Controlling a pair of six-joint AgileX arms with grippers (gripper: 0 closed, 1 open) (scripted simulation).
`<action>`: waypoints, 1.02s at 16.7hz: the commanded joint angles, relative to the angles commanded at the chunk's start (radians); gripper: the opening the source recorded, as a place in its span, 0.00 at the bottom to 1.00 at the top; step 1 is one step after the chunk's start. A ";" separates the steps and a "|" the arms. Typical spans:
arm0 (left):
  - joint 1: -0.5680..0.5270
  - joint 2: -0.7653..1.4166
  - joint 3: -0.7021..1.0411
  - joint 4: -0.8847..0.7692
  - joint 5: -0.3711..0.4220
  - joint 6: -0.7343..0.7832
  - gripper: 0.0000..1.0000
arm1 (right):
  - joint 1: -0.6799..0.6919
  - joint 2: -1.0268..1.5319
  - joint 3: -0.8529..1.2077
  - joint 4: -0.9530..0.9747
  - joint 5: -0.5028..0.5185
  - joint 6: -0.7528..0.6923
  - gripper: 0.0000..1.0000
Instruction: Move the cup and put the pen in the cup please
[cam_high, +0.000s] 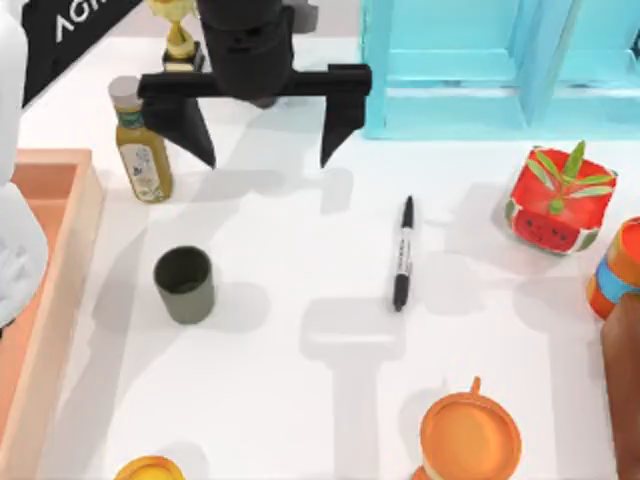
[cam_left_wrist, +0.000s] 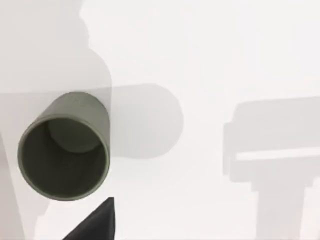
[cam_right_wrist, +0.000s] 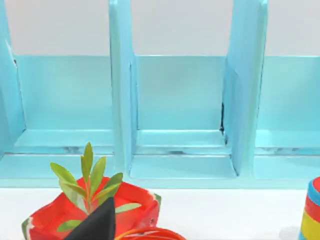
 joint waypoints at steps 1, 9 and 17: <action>-0.019 0.062 0.043 0.016 0.019 -0.005 1.00 | 0.000 0.000 0.000 0.000 0.000 0.000 1.00; -0.130 0.380 0.288 0.133 0.131 -0.033 1.00 | 0.000 0.000 0.000 0.000 0.000 0.000 1.00; -0.132 0.387 0.235 0.194 0.130 -0.036 1.00 | 0.000 0.000 0.000 0.000 0.000 0.000 1.00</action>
